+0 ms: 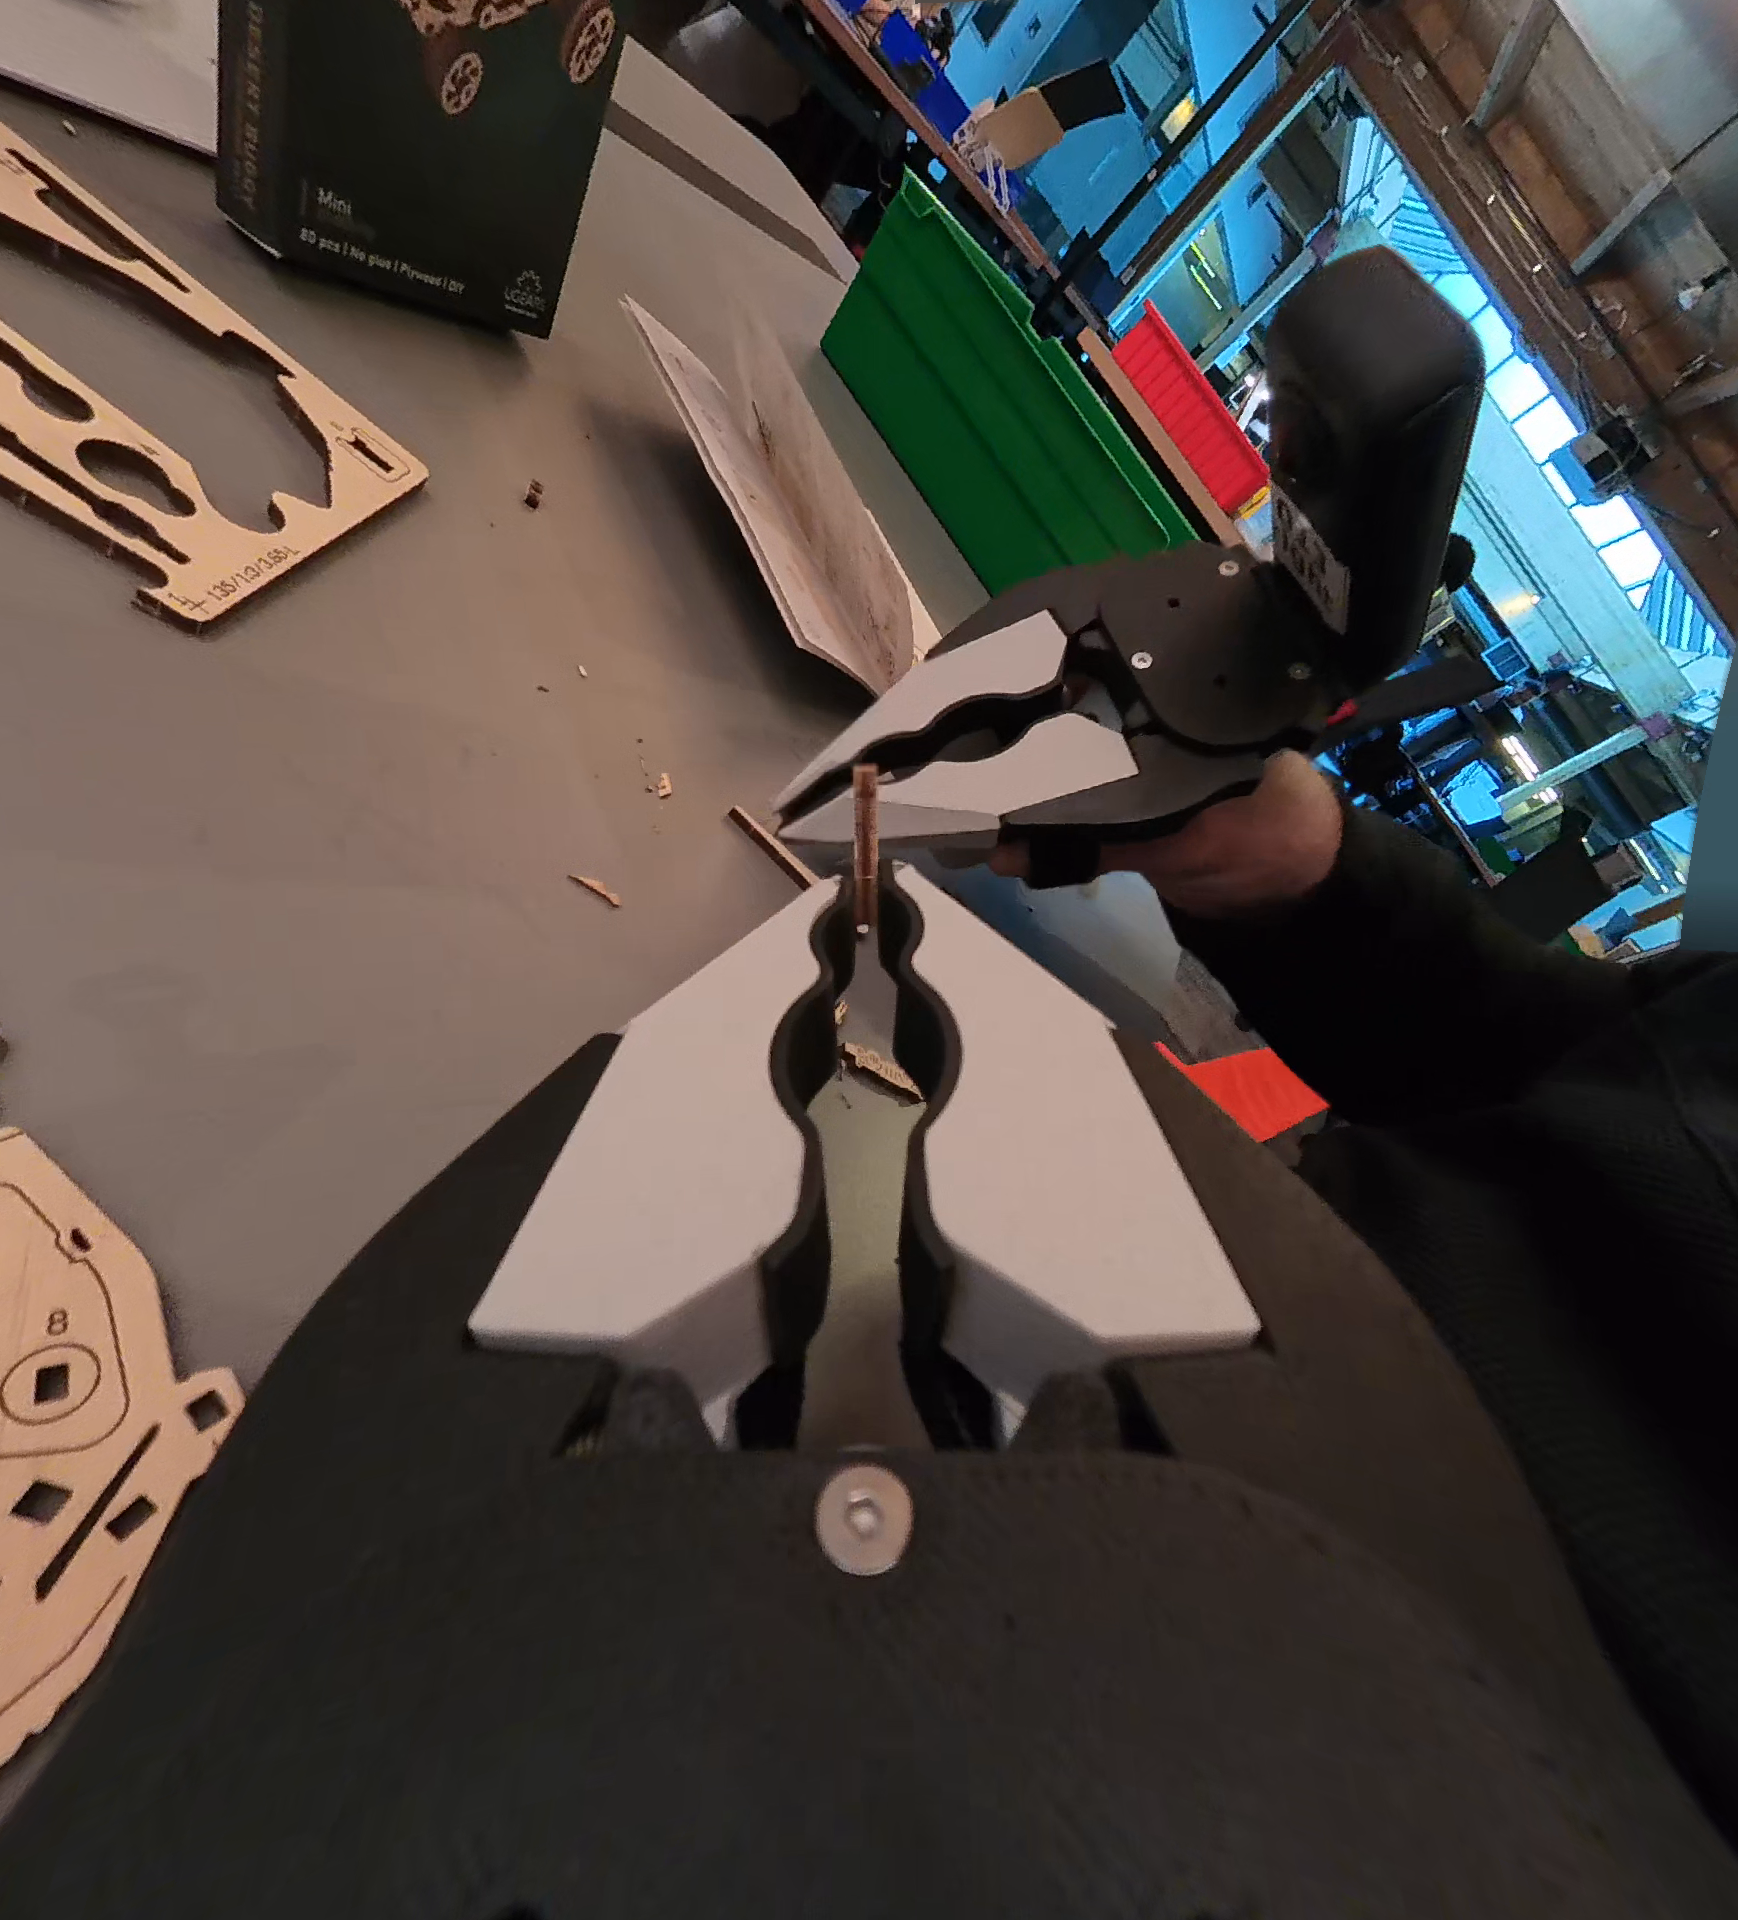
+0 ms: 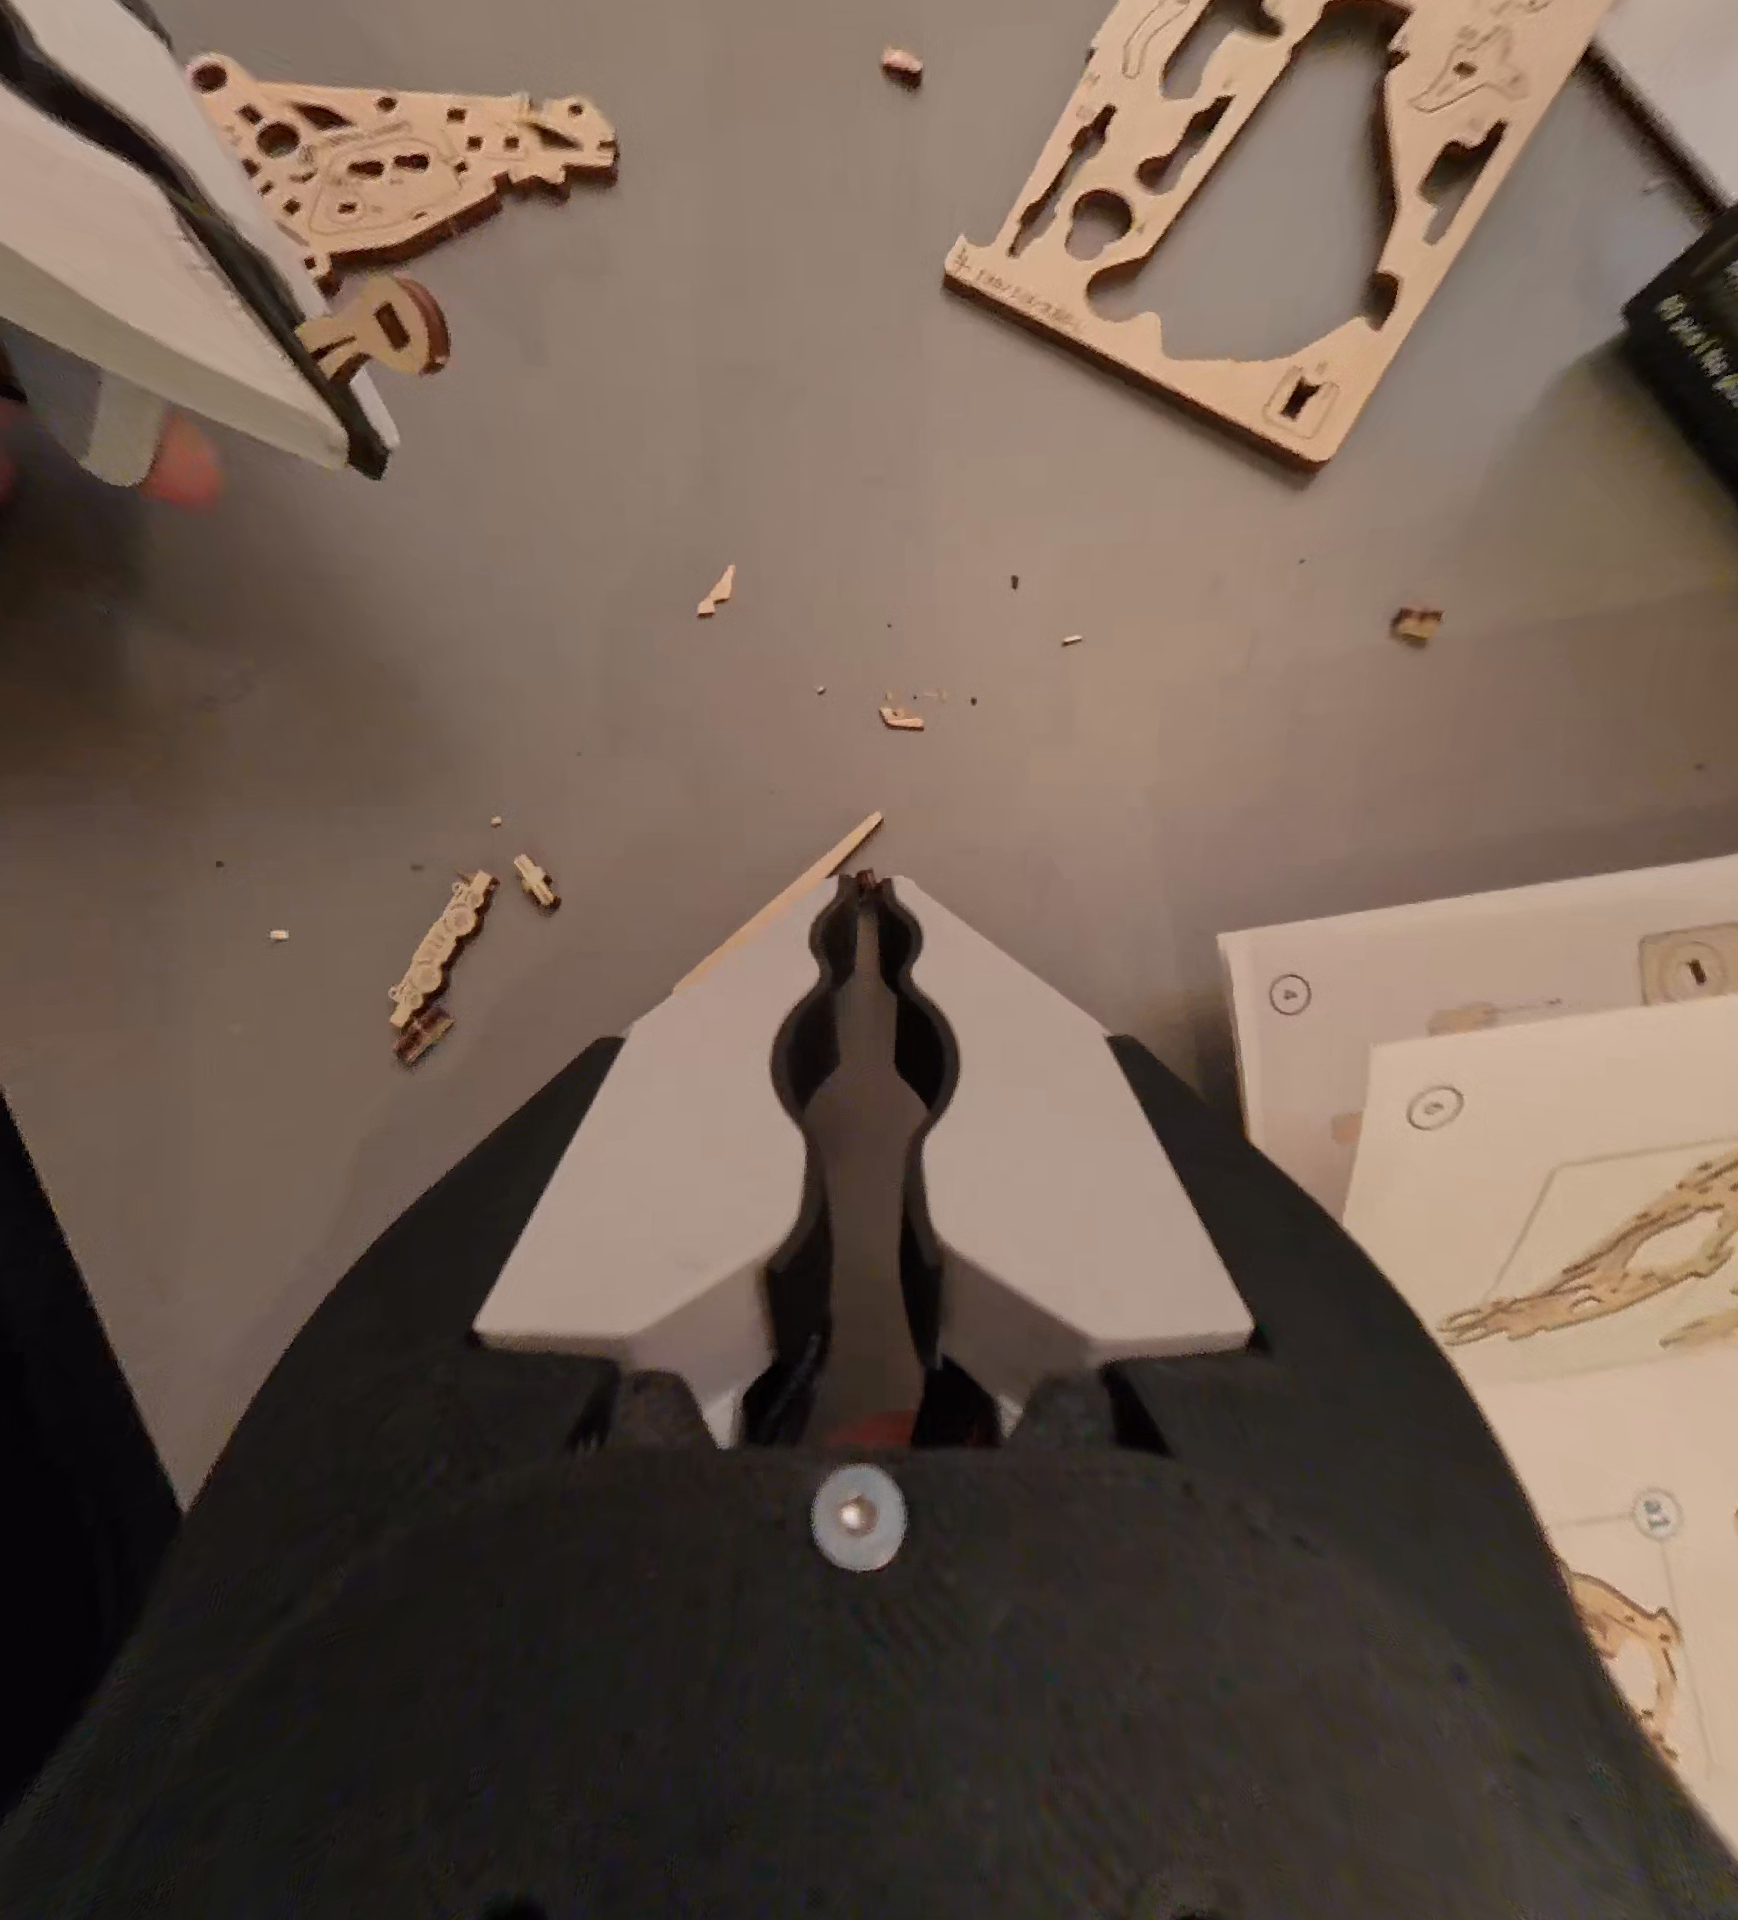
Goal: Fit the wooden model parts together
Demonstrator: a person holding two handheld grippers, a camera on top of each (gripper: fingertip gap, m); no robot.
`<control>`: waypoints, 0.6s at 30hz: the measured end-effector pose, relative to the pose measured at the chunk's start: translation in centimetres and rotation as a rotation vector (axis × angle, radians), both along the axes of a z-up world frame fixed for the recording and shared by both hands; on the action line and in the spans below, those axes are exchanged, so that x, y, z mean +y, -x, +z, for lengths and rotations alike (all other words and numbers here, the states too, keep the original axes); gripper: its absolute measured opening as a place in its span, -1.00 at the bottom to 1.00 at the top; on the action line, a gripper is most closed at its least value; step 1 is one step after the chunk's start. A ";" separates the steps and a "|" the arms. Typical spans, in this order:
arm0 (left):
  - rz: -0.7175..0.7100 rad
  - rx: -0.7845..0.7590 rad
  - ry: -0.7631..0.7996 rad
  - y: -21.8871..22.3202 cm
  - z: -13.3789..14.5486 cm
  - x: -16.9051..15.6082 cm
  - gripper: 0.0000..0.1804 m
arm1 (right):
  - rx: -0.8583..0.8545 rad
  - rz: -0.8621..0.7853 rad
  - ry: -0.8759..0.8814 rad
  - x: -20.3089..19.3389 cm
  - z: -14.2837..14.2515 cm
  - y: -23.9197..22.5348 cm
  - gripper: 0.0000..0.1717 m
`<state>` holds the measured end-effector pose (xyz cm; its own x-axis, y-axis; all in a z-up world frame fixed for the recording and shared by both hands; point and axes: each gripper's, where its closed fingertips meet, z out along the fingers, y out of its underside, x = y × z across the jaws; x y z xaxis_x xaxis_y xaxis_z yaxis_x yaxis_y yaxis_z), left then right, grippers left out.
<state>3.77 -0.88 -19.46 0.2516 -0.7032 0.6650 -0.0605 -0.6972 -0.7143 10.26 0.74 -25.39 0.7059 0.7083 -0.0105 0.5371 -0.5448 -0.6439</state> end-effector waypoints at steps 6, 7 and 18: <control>-0.006 -0.007 0.009 0.1 0.0 0.0 -0.99 | -0.285 0.141 0.205 -3.2 0.0 -3.0 -0.99; -0.008 -0.006 0.006 0.1 0.0 0.0 -0.99 | -0.321 0.176 0.253 -3.9 -0.1 -3.1 -0.99; -0.022 -0.009 0.016 0.0 0.0 -0.2 -0.99 | -0.229 0.166 0.229 -3.0 1.4 -2.8 -0.79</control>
<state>3.72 -1.06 -19.50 0.2298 -0.6978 0.6784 -0.0699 -0.7071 -0.7036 13.03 -2.28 -24.03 0.5837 0.8111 -0.0366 0.7468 -0.5540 -0.3679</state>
